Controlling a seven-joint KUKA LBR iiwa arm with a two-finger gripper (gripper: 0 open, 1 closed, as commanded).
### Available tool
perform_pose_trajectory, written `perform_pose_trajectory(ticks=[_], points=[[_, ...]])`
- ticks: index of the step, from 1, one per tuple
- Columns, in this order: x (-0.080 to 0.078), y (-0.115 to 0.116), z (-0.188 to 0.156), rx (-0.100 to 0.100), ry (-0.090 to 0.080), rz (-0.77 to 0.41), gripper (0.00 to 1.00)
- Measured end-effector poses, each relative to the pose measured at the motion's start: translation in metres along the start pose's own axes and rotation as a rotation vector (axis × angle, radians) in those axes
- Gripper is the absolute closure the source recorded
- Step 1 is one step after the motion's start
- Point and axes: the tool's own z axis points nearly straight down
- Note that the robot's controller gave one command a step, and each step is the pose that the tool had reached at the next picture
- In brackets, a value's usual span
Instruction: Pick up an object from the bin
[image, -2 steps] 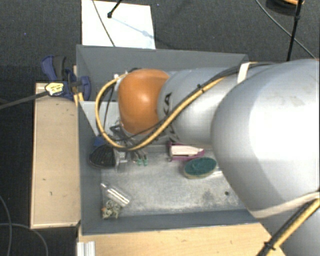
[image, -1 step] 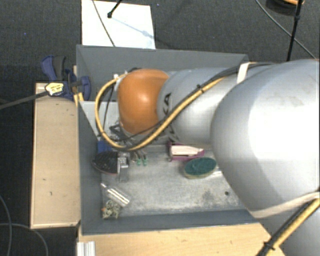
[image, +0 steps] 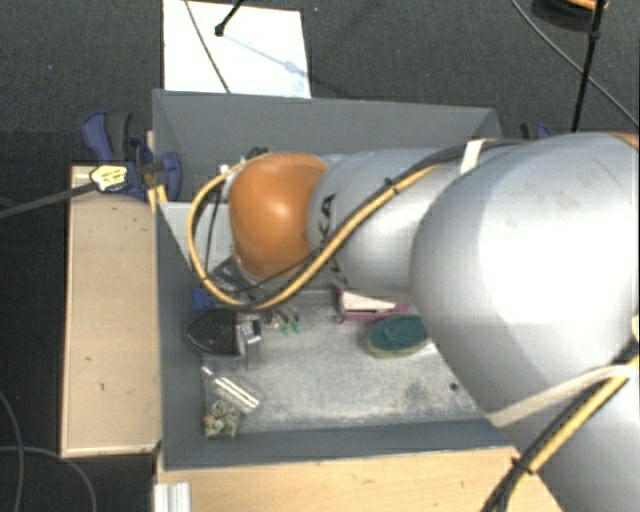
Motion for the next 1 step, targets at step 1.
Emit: perform_pose_trajectory(ticks=[1], points=[[-0.0015, -0.0016, -0.0028, 0.002, -0.005, 0.004, 1.00]])
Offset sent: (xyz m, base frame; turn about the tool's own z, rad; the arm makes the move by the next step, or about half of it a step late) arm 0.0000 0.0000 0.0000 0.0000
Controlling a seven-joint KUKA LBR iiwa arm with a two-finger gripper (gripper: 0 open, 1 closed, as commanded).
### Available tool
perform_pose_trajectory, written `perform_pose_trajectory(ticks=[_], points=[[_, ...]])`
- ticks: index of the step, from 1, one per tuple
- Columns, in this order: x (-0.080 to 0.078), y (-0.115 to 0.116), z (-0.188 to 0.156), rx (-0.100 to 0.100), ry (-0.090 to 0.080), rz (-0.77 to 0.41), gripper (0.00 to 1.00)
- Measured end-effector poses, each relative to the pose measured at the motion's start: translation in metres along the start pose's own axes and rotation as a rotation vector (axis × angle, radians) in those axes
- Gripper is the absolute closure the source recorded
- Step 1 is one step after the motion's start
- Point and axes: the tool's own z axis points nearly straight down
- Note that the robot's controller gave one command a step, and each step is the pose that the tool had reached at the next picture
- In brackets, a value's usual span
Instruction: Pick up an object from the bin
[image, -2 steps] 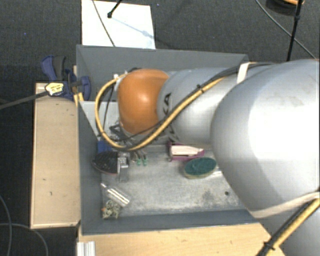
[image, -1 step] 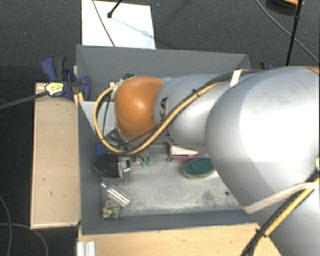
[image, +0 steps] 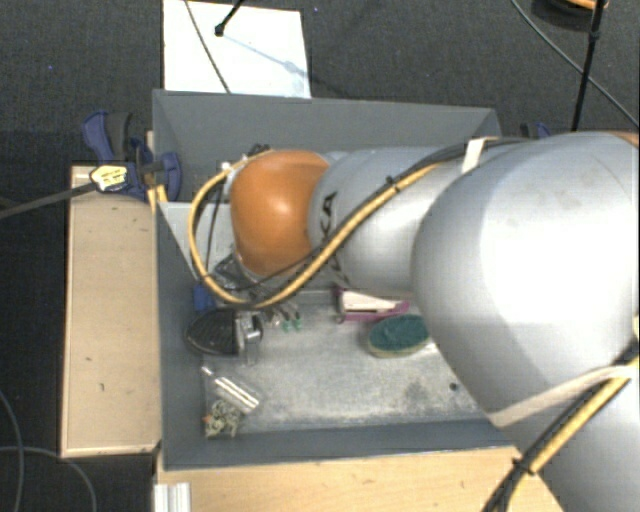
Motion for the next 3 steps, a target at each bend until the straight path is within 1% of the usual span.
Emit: perform_pose_trajectory(ticks=[1, 2, 3], points=[[0.007, 0.000, -0.035, -0.004, 0.005, 0.010, 1.00], [-0.006, -0.007, -0.121, -0.005, -0.001, 0.009, 1.00], [0.010, 0.013, -0.185, -0.006, 0.001, -0.028, 1.00]])
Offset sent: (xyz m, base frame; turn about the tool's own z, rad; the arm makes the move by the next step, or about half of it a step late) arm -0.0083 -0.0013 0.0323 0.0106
